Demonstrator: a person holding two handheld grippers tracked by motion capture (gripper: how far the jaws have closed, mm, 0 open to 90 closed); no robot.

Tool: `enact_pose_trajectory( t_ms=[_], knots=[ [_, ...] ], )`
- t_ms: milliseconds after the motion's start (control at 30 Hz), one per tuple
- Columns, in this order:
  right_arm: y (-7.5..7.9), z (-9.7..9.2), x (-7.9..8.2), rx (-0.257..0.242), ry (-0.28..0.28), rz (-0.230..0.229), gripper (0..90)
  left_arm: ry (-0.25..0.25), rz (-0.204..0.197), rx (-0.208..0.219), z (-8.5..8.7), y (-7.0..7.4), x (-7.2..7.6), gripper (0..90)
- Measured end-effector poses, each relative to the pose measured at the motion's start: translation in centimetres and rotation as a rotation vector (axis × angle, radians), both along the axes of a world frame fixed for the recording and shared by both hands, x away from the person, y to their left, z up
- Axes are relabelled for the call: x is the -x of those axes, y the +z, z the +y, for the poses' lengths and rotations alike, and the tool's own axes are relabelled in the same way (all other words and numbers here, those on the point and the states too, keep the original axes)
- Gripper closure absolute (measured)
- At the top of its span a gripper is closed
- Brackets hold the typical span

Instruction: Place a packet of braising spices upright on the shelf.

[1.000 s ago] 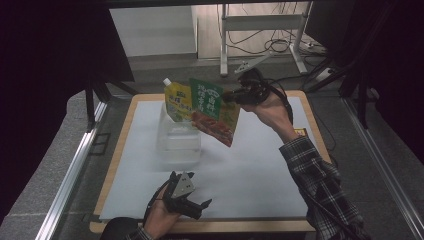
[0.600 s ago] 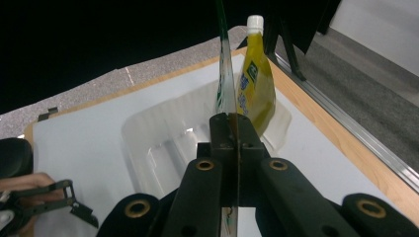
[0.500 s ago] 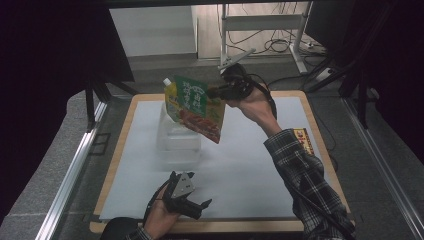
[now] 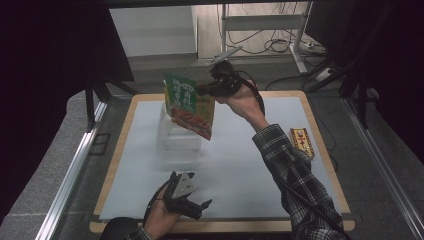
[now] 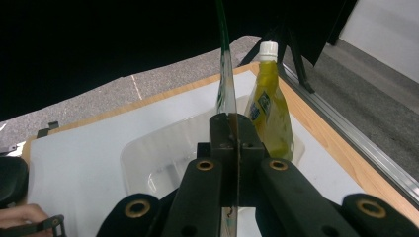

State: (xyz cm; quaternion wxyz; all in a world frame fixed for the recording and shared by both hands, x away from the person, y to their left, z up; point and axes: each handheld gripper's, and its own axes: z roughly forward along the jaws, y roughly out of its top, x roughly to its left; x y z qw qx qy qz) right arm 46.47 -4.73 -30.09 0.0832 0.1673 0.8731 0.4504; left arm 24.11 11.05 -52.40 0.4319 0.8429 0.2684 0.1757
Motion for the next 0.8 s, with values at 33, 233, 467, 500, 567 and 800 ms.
enact_pose_trajectory(
  t_ms=[33,233,467,500,567,800],
  knots=[
    [-0.1,0.4,-0.2,0.001,0.003,0.000,89.4,0.000,0.000,-0.001,0.0,0.0,0.0,0.0],
    [-0.2,1.5,-0.7,0.002,0.014,-0.002,89.4,-0.001,-0.001,-0.002,0.0,0.0,0.0,0.0],
    [-0.4,2.6,-1.1,-0.003,0.027,-0.004,89.4,0.001,0.001,0.000,0.0,-0.1,0.0,0.0],
    [-0.5,3.0,-1.2,-0.002,0.033,-0.006,89.4,0.001,0.002,0.000,0.0,0.0,0.0,0.0],
    [-0.8,3.3,-1.3,-0.001,0.037,-0.002,89.4,0.002,0.000,0.000,0.1,0.0,0.0,0.0],
    [-1.6,4.2,-1.7,0.014,0.050,0.010,89.4,0.001,0.000,0.001,0.1,0.0,0.0,0.0]
  ],
)
